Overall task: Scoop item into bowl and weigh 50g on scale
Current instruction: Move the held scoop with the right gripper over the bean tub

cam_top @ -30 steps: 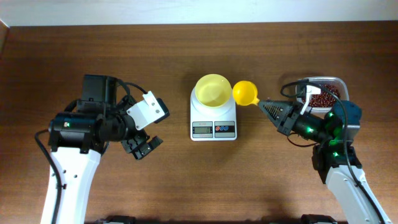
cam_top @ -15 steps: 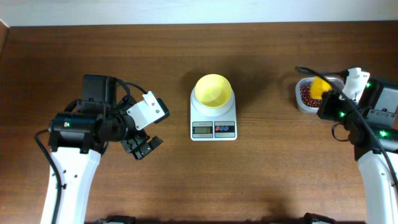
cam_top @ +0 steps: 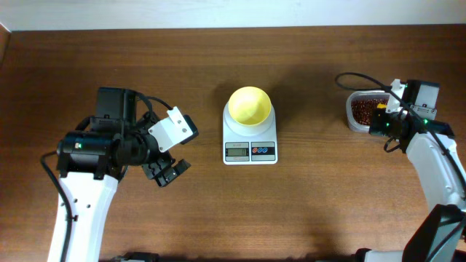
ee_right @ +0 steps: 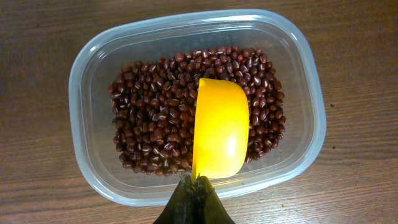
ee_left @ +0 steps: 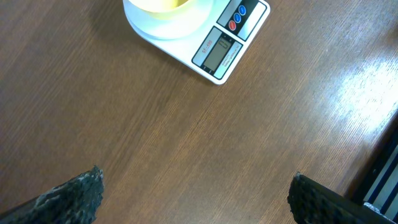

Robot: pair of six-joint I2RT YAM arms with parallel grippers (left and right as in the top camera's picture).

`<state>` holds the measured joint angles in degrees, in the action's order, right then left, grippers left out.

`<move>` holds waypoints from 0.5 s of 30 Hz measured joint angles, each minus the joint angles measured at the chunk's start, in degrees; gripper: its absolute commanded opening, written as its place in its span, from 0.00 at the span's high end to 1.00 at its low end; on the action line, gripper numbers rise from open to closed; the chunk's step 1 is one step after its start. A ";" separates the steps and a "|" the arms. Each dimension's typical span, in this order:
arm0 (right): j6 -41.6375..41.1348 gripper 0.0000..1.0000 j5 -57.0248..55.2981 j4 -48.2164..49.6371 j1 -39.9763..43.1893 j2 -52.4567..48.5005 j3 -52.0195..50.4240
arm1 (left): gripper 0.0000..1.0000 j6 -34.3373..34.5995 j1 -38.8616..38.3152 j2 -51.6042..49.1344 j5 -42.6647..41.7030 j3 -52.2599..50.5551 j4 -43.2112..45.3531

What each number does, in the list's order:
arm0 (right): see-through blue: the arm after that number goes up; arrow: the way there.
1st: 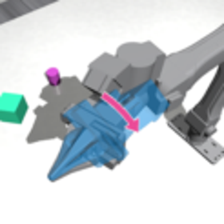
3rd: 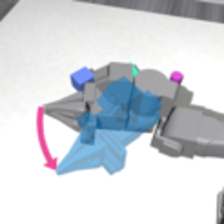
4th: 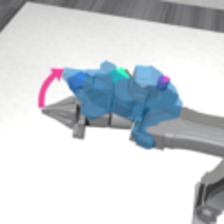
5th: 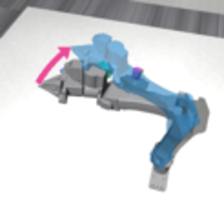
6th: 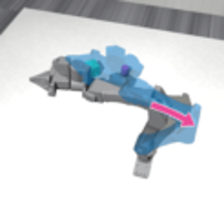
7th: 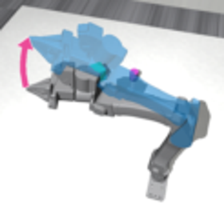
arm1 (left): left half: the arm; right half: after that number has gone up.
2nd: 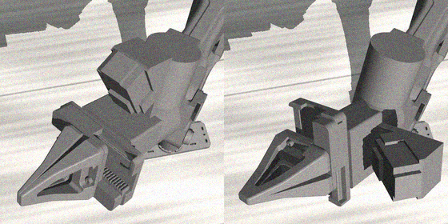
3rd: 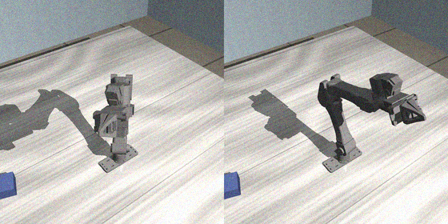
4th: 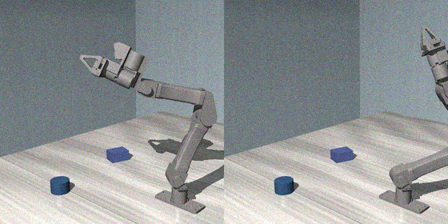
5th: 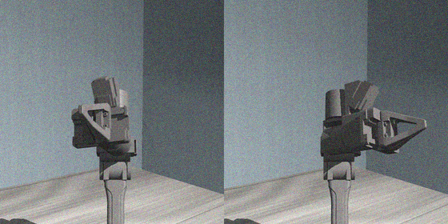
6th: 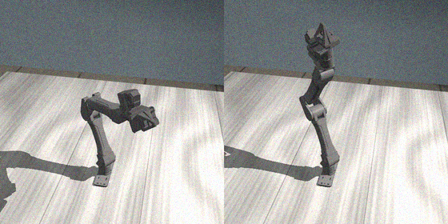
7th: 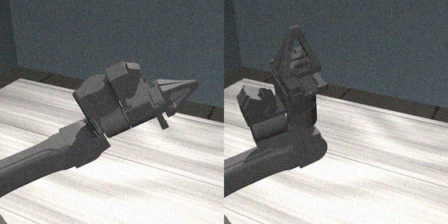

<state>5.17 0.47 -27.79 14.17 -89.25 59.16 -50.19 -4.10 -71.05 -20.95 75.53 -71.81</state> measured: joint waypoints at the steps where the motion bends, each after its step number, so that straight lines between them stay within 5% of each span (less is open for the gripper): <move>1: 0.24 0.96 0.26 -0.15 0.00 -0.02 0.00 | 0.01 0.00 0.00 0.00 0.00 0.00 0.00; 15: -5.79 0.96 12.41 -0.11 0.22 -5.42 1.55 | 0.01 0.00 0.00 0.00 0.02 0.00 0.00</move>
<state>-0.62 12.88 -27.90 14.39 -94.67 60.71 -50.19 -4.10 -71.05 -20.93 75.53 -71.81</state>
